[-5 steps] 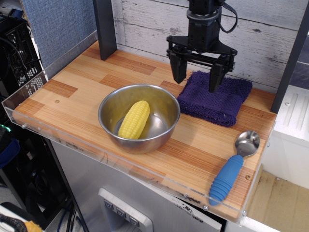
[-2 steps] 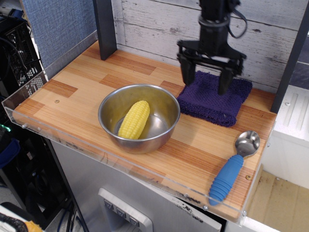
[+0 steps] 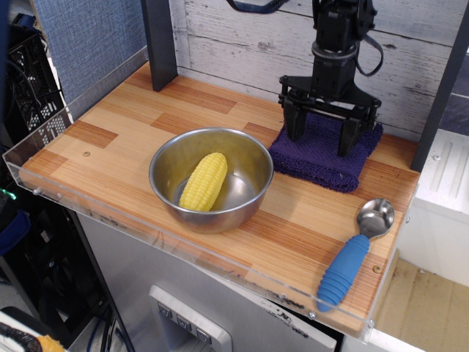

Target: Move the purple cloth to the table's left edge.

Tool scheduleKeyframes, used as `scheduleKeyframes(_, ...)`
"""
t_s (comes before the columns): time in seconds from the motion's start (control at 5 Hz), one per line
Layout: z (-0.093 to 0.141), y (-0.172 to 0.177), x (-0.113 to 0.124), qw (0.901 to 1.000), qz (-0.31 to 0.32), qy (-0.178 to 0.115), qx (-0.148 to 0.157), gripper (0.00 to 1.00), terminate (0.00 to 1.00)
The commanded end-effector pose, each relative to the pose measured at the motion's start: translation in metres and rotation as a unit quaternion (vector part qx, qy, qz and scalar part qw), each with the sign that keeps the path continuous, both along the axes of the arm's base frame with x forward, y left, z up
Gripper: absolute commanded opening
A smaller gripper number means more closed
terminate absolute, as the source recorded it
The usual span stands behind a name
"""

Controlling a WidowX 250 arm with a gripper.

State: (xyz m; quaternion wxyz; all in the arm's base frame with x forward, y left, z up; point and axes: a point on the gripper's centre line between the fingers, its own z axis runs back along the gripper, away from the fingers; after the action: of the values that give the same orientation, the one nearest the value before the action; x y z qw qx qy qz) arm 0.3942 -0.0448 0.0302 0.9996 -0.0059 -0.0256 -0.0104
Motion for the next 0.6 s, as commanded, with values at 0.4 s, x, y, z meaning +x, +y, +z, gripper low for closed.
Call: scheduleKeyframes(0.4, -0.044, -0.029, -0.012, 0.9944, -0.08, 0.068, 0.018, 1.0, 0.0)
